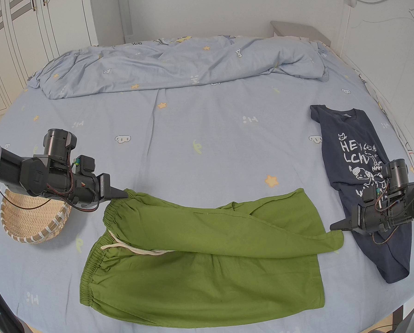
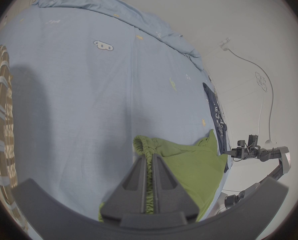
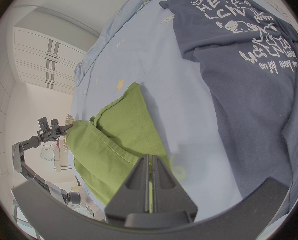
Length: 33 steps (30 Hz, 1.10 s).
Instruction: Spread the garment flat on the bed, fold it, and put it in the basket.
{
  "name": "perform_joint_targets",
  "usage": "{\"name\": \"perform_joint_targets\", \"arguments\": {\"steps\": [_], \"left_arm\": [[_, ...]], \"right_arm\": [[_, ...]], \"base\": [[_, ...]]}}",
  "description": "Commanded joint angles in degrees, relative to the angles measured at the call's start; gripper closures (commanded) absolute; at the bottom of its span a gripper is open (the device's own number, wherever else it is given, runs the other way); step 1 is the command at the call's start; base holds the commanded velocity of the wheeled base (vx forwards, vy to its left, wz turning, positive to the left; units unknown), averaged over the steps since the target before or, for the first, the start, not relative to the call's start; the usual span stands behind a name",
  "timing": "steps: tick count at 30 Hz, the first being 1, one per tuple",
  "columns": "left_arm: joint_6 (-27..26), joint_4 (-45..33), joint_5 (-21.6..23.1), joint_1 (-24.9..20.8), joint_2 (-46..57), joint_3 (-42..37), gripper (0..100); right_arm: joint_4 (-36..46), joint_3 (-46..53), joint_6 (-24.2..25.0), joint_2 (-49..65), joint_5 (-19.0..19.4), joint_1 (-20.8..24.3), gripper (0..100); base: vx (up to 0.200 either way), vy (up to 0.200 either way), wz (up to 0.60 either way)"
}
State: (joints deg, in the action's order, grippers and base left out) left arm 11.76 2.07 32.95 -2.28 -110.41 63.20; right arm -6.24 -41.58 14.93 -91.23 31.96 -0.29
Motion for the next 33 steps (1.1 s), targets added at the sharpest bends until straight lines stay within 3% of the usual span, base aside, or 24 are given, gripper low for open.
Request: {"name": "perform_joint_targets", "arguments": {"steps": [1,8,13,15,16,20,21,23,32,33], "left_arm": [[0.0,0.0,0.0,0.1,0.0,0.0,100],[0.0,0.3,0.0,0.8,0.5,0.2,100],[0.0,2.3,-0.2,1.6,0.6,0.2,100],[0.4,4.4,-0.2,2.6,0.5,0.3,100],[0.5,5.1,-0.2,2.9,0.5,0.5,100],[0.6,6.4,-0.3,4.0,0.2,1.7,100],[0.6,6.4,-0.3,4.0,0.2,1.7,100],[0.7,6.5,-0.4,4.9,-0.1,3.5,100],[0.5,6.6,-0.4,7.4,-1.8,7.4,100],[0.5,6.6,-0.4,7.9,-3.1,8.7,100]], "right_arm": [[-0.1,-0.1,-0.3,-0.1,-0.1,-0.6,100],[-2.4,-1.6,-0.2,0.4,-0.7,-0.3,100],[-0.6,-7.9,0.0,0.6,-0.7,0.1,100],[3.9,-15.3,0.0,0.4,-1.3,2.0,100],[5.8,-18.2,0.0,0.4,-3.0,3.0,100],[6.9,-26.1,-0.2,-2.5,-15.5,8.9,100],[6.9,-26.1,-0.2,-2.5,-15.5,8.9,100],[5.2,-30.4,-0.2,-4.7,-19.8,12.1,100],[2.6,-38.0,0.0,-9.8,-21.0,14.5,100],[2.6,-41.5,-0.3,-12.5,-22.6,15.1,100]], "base": [[0.0,0.0,0.0],[0.0,0.0,0.0],[0.0,0.0,0.0],[0.0,0.0,0.0],[0.0,0.0,0.0],[0.0,0.0,0.0],[0.0,0.0,0.0],[0.0,0.0,0.0],[0.0,0.0,0.0],[0.0,0.0,0.0]]}}
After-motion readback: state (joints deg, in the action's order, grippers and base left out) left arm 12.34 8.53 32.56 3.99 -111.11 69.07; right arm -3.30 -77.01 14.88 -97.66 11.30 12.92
